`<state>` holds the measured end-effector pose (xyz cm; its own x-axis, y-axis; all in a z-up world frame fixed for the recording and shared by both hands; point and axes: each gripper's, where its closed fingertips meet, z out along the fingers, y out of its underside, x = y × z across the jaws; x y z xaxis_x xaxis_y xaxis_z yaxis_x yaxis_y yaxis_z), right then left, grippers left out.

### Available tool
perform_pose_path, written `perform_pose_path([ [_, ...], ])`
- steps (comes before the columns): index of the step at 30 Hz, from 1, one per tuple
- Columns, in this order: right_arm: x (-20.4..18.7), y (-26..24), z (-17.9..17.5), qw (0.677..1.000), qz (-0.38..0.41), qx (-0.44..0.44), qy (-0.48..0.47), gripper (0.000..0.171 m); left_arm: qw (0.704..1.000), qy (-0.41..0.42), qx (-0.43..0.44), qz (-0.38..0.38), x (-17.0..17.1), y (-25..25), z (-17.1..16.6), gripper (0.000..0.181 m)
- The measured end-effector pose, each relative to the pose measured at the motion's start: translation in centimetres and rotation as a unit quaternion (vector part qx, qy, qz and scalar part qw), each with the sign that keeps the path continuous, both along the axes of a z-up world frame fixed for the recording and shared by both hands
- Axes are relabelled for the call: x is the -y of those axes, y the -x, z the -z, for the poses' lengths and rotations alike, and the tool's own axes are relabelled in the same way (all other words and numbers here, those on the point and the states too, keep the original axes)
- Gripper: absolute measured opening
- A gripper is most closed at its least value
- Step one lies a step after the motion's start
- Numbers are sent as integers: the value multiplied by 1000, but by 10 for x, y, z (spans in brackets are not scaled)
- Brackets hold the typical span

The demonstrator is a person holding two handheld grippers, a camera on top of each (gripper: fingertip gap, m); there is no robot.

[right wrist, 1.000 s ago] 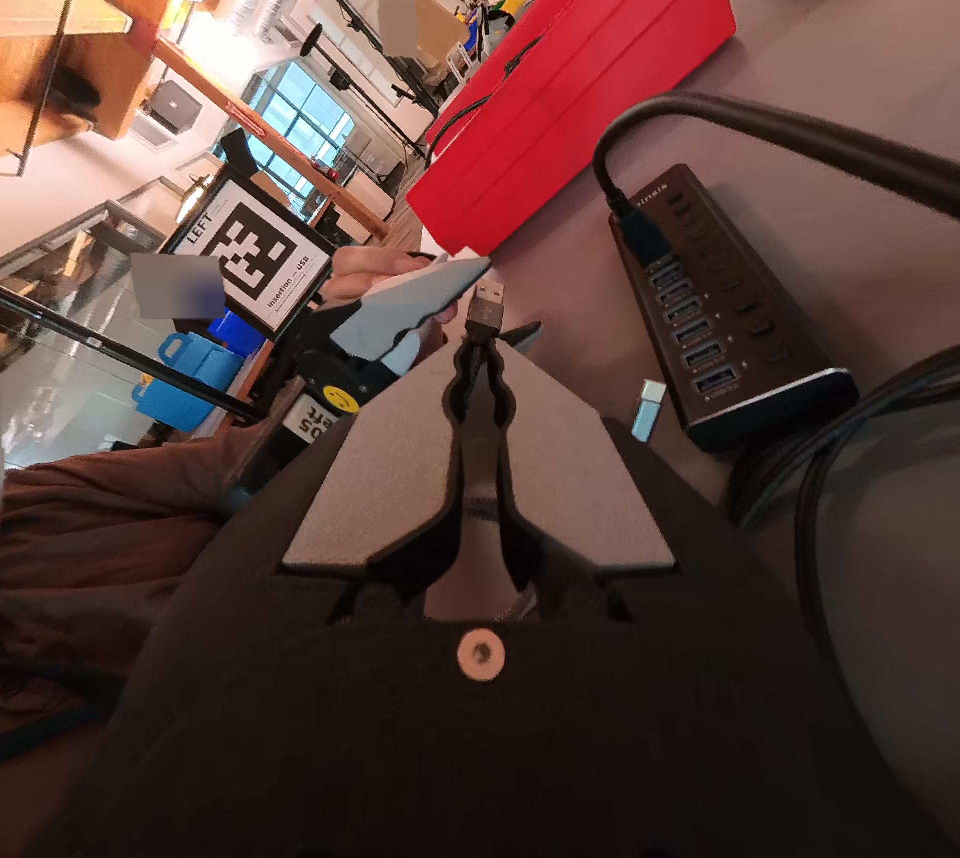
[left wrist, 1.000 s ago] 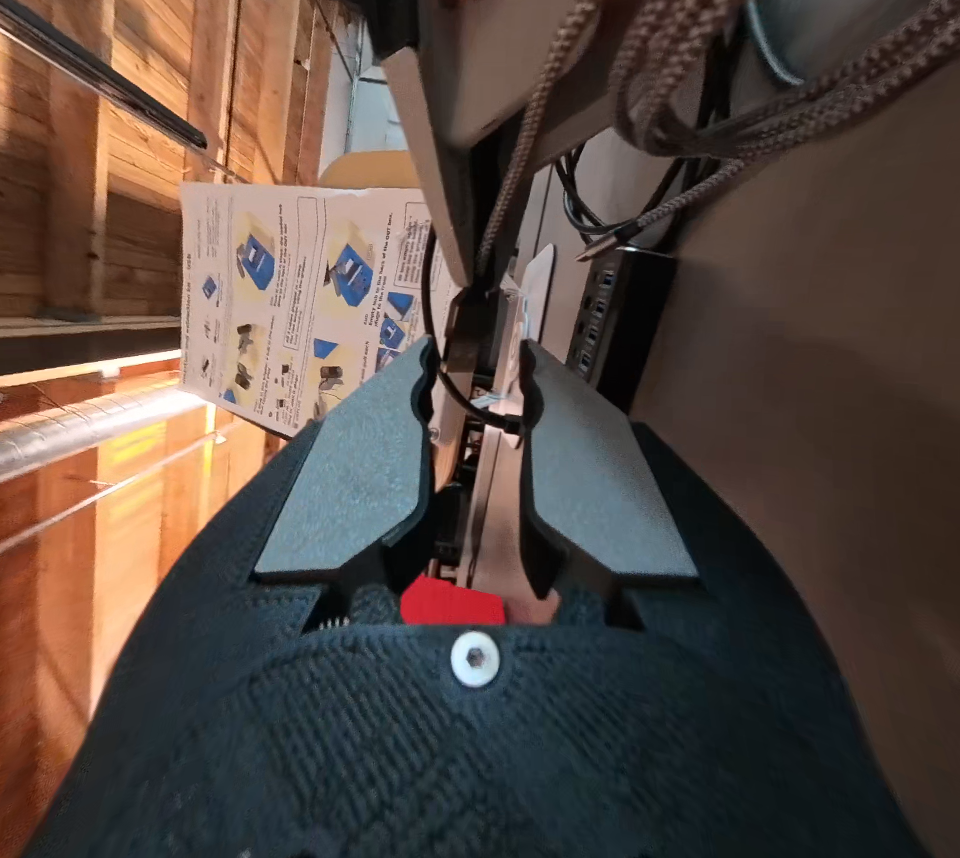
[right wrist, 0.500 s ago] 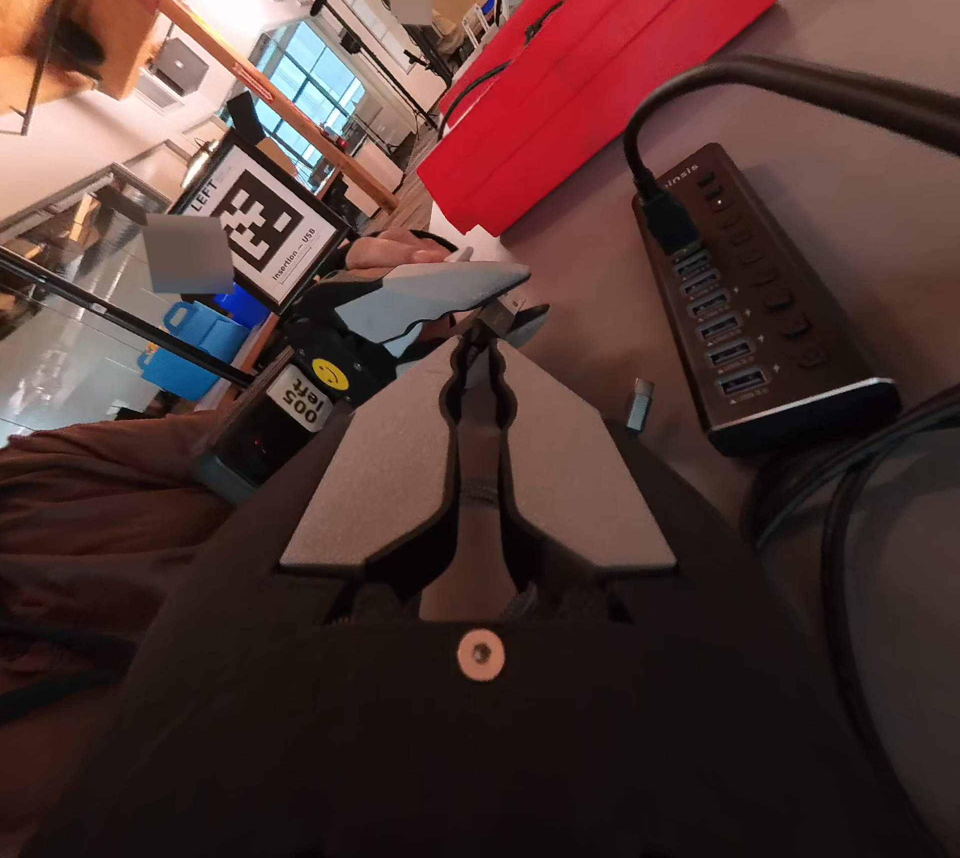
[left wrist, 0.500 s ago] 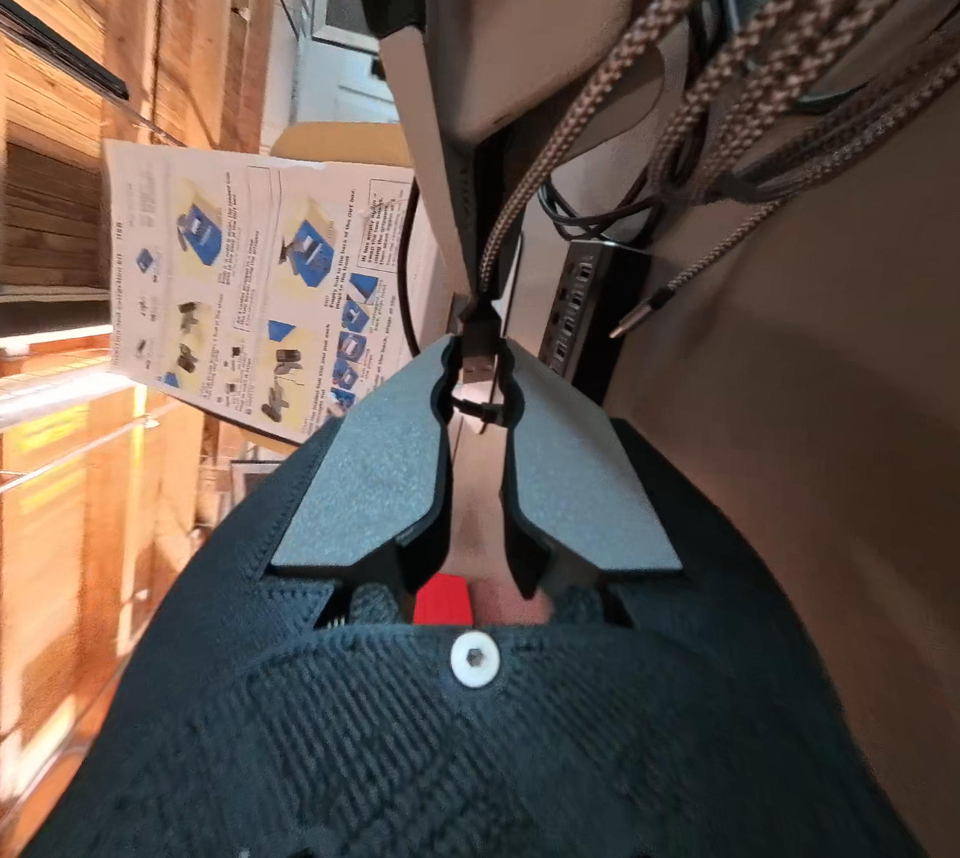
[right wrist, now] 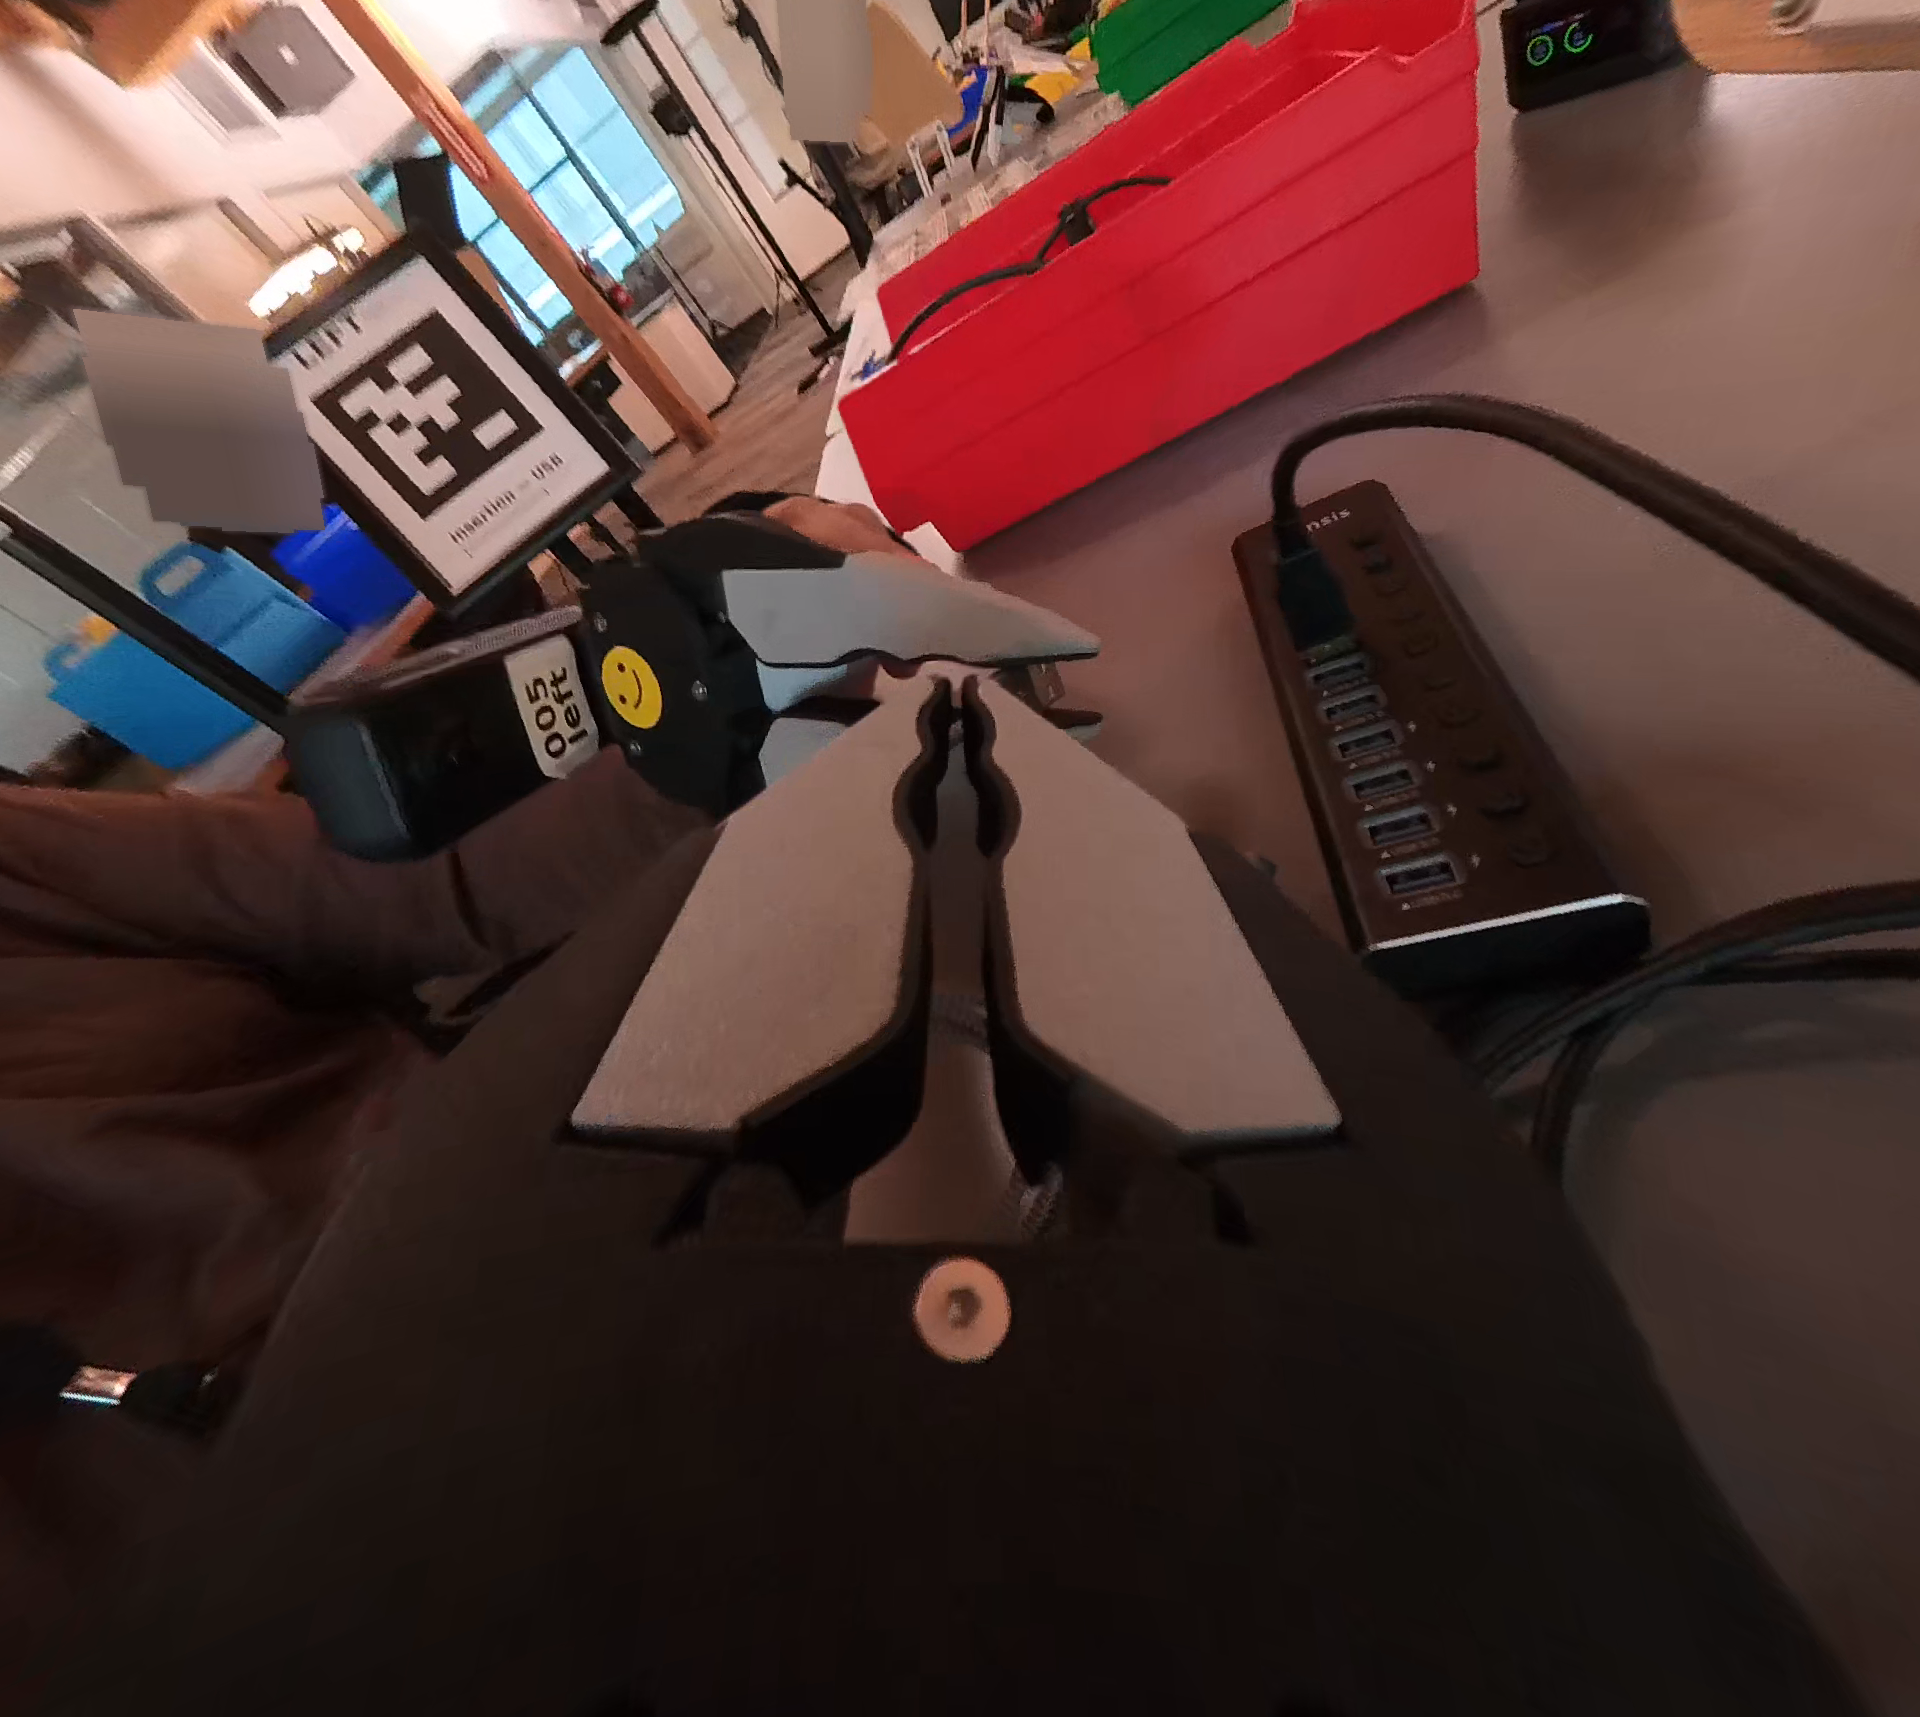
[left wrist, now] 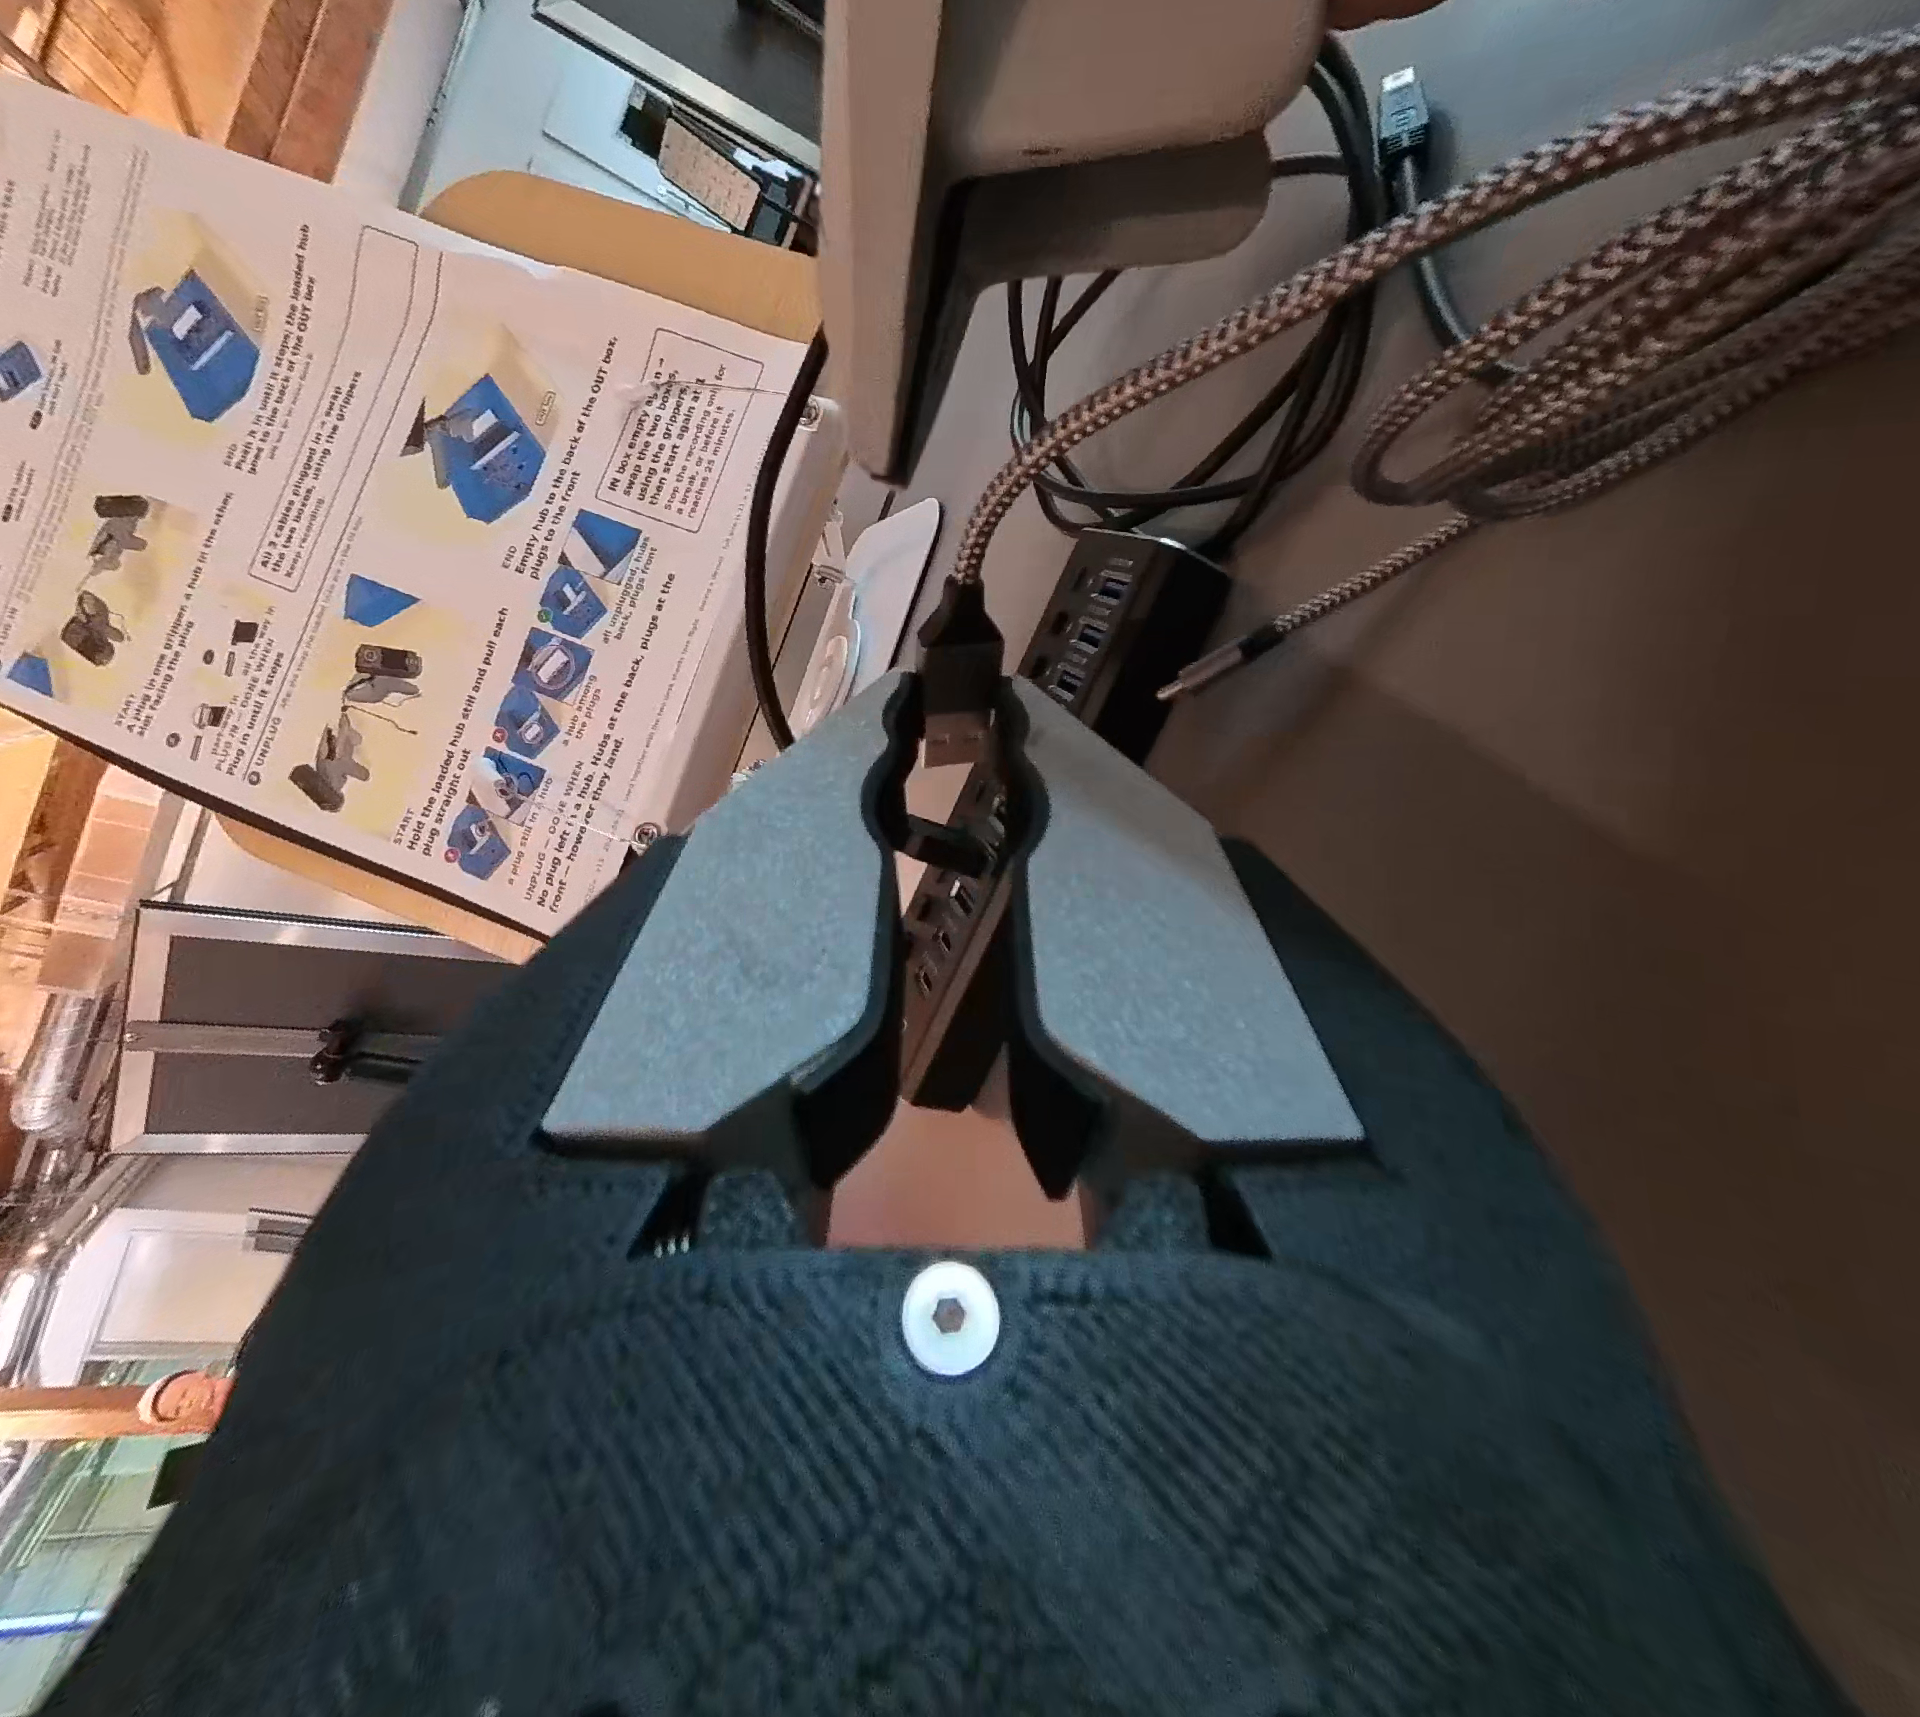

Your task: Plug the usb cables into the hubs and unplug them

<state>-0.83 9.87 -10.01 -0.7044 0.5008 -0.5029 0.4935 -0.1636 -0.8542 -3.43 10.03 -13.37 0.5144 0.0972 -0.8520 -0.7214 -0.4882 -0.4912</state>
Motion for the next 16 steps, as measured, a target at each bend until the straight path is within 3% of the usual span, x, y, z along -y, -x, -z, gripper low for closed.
perform_pose_path([
  [8,11,-2,8,997,-8,-29,-66,2,1000,1,-2,0,0,2,1,12],
  [16,6,-2,-1,1000,-7,-24,-18,1,1000,-7,-7,0,0,2,-2,13],
])
